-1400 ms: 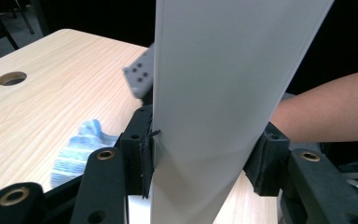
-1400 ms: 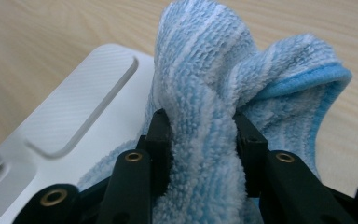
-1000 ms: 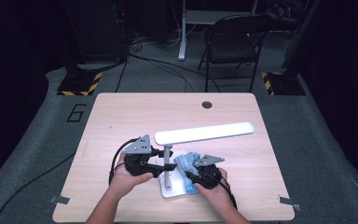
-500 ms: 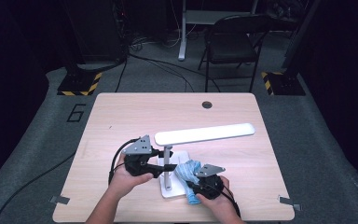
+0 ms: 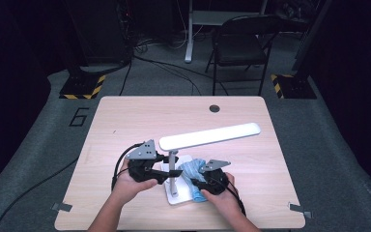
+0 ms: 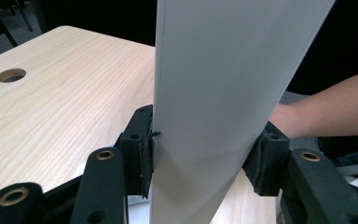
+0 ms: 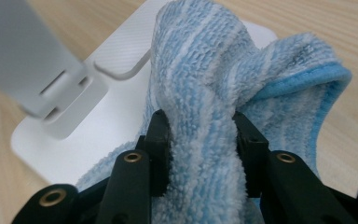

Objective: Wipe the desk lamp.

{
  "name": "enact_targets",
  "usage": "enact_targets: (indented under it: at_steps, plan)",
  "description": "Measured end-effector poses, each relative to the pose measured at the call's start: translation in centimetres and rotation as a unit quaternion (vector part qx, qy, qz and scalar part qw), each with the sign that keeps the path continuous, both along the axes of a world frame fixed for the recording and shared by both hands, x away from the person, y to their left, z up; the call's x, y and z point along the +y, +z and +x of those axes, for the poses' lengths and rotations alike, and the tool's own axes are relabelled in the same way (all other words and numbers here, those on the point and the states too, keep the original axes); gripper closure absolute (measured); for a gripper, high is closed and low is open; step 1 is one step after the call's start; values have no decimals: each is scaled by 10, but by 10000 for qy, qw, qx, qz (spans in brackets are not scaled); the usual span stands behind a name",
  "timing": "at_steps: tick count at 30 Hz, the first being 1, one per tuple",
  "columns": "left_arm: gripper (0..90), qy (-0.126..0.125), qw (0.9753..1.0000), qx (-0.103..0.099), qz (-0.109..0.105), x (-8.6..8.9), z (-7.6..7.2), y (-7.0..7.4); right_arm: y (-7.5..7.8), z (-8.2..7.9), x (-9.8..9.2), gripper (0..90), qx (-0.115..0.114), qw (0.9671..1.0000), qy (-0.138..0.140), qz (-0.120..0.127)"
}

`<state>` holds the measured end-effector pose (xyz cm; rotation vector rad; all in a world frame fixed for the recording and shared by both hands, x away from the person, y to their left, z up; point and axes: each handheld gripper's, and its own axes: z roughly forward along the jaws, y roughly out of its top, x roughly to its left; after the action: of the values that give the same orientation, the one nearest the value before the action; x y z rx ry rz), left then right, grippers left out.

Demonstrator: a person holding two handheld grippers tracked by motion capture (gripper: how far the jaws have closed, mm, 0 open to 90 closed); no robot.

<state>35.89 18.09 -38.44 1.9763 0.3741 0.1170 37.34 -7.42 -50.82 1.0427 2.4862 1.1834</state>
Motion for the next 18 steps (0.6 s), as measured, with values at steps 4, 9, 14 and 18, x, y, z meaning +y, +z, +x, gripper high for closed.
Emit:
enact_targets:
  at_steps: [4,9,14,18]
  plan:
    - [508,-29,10000,5,-8,0,0,0,0,16,6,638,-19,9999,-157,-9]
    - [508,-29,10000,16,-19,1,1,0,0,32,10,634,-41,9993,-368,-22]
    - [508,-41,10000,19,-31,1,1,0,3,46,17,631,-98,9984,-526,-182]
    - [508,-15,10000,4,-85,1,1,-1,6,56,24,628,2,9981,-598,-168]
